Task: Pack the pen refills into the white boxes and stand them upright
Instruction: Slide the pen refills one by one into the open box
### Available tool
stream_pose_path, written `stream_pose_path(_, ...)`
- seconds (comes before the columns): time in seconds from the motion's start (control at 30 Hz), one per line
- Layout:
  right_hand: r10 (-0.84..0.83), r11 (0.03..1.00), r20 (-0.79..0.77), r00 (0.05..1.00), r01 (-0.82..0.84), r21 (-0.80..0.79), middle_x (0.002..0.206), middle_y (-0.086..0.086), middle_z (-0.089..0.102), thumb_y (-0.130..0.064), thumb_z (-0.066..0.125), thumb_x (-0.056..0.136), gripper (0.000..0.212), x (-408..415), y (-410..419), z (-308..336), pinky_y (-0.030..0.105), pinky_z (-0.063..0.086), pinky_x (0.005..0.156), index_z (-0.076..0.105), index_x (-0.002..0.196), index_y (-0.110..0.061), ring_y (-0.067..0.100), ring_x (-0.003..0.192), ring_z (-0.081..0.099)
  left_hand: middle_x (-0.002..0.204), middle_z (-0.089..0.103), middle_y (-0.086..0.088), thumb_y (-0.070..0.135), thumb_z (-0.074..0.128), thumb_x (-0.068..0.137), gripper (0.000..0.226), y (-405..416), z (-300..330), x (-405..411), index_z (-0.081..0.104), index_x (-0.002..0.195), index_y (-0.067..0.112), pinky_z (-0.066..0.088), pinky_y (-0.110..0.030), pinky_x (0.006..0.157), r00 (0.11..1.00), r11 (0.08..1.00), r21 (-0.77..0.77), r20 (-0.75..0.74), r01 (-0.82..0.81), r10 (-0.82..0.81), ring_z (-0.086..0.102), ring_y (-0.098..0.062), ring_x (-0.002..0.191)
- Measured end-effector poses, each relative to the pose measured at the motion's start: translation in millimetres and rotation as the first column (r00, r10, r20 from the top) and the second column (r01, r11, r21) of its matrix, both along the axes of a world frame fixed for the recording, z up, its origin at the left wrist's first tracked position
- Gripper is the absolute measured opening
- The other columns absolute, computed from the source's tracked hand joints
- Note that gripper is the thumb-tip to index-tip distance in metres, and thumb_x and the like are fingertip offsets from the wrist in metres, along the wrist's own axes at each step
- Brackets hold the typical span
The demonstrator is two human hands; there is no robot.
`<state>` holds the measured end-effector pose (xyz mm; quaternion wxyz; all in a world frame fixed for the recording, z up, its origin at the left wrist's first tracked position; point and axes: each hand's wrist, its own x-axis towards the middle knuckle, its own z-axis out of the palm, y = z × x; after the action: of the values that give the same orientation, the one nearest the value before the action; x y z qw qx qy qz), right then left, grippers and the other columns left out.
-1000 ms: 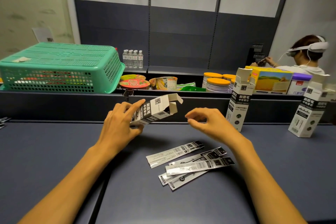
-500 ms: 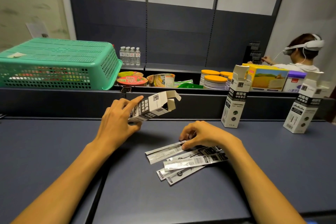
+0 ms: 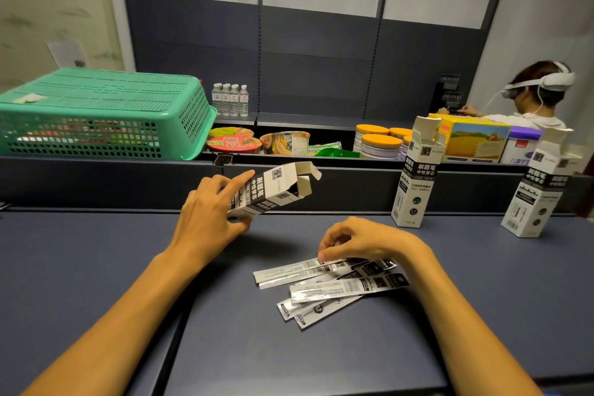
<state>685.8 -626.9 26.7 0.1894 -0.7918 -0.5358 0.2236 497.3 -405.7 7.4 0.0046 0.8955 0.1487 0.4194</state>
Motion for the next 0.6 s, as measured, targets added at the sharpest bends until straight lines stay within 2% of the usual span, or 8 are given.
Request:
stream_pose_path(0.17, 0.020, 1.000, 0.031, 0.999, -0.020, -0.021, 0.080, -0.014, 0.064, -0.037, 0.074, 0.082, 0.017, -2.3, 1.7, 0.6, 0.021, 0.047, 0.069, 0.072, 0.095, -0.026, 0.004, 0.074, 0.056, 0.104, 0.056, -0.003, 0.024, 0.081, 0.066, 0.083, 0.3, 0.0, 0.3, 0.045, 0.141, 0.026, 0.044, -0.036, 0.071, 1.000, 1.000, 0.001, 0.002, -0.001, 0.001, 0.048, -0.021, 0.093)
stream_pose_path(0.37, 0.031, 0.998, 0.024, 0.999, -0.030, -0.060, 0.093, -0.004, 0.069, -0.032, 0.074, 0.082, 0.022, -4.6, 2.4, 1.7, 0.033, 0.053, 0.083, 0.066, 0.098, -0.020, 0.012, 0.085, 0.063, 0.106, 0.056, -0.003, 0.025, 0.081, 0.067, 0.083, -0.3, 0.0, 0.1, 0.044, 0.142, 0.026, 0.043, -0.035, 0.073, 1.000, 1.000, 0.001, -0.005, 0.002, -0.002, 0.047, -0.021, 0.094)
stream_pose_path(0.5, 0.040, 0.997, 0.017, 0.999, -0.039, -0.068, 0.097, -0.004, 0.068, -0.029, 0.074, 0.083, 0.024, -4.8, 3.7, 1.0, 0.031, 0.053, 0.084, 0.063, 0.104, -0.025, 0.013, 0.088, 0.064, 0.108, 0.056, -0.004, 0.027, 0.082, 0.068, 0.084, -0.1, -0.4, -0.1, 0.043, 0.142, 0.027, 0.043, -0.034, 0.073, 1.000, 1.000, -0.002, -0.014, 0.001, -0.002, 0.047, -0.020, 0.095)
stream_pose_path(0.6, 0.058, 0.995, 0.046, 0.997, -0.054, -0.082, 0.095, -0.005, 0.070, -0.031, 0.072, 0.084, 0.015, -5.6, 3.1, 1.1, 0.033, 0.053, 0.084, 0.066, 0.097, -0.028, 0.015, 0.088, 0.065, 0.107, 0.056, -0.004, 0.027, 0.082, 0.067, 0.084, -0.3, 0.0, -0.2, 0.043, 0.142, 0.027, 0.044, -0.036, 0.072, 1.000, 1.000, -0.002, -0.014, 0.004, -0.004, 0.048, -0.021, 0.095)
